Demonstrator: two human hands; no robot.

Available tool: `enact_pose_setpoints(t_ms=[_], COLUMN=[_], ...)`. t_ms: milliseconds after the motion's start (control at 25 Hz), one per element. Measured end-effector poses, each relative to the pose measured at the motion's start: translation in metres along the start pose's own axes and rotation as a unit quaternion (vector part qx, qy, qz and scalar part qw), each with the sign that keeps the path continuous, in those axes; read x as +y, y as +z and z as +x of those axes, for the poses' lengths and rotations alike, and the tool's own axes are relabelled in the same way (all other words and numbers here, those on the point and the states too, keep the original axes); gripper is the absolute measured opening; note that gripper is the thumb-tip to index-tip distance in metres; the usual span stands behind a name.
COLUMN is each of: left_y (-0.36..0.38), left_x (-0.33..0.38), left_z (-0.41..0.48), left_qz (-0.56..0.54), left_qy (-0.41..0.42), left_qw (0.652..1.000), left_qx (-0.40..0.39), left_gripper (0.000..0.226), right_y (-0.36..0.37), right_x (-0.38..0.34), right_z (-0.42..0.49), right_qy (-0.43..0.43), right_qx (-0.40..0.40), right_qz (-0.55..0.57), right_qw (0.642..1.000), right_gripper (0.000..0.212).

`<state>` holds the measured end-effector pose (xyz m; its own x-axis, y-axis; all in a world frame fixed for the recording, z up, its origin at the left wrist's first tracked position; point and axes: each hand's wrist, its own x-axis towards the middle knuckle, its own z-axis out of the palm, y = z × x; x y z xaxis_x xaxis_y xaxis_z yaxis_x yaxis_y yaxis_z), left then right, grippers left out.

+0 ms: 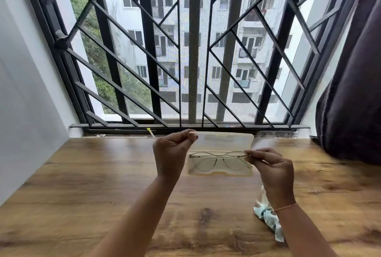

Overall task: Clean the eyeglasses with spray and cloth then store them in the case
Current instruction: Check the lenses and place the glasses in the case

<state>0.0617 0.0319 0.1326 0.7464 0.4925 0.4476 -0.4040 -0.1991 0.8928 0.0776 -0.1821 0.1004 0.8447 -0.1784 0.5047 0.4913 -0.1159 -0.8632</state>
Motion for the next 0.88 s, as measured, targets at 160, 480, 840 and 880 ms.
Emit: enact_pose_setpoints(t_ms=[160,480,840,880], left_y=[-0.001,-0.003,-0.005,-0.005], left_x=[-0.005,-0.007,-0.007,-0.007], left_z=[-0.003,-0.002,-0.002,-0.002], left_qz=[0.018,0.004,-0.014,-0.014], left_qy=[-0.010,-0.018,-0.021,-0.022], left_qw=[1.000,1.000,1.000,1.000], left_qx=[0.009,0.015,0.011,0.011], left_gripper=[0.017,0.018,0.027,0.026], right_y=[-0.004,-0.004,-0.006,-0.006], right_x=[0.002,0.000,-0.013,-0.015], right_z=[-0.002,-0.006,-0.014,-0.014], right_qy=[0.044,0.125,0.256,0.259], right_qx=[-0.028,-0.063,-0.072,-0.077], right_qz=[-0.022,0.032,0.210,0.212], right_qw=[0.998,0.990,0.941,0.939], right_gripper=[0.033,0.033,0.031,0.036])
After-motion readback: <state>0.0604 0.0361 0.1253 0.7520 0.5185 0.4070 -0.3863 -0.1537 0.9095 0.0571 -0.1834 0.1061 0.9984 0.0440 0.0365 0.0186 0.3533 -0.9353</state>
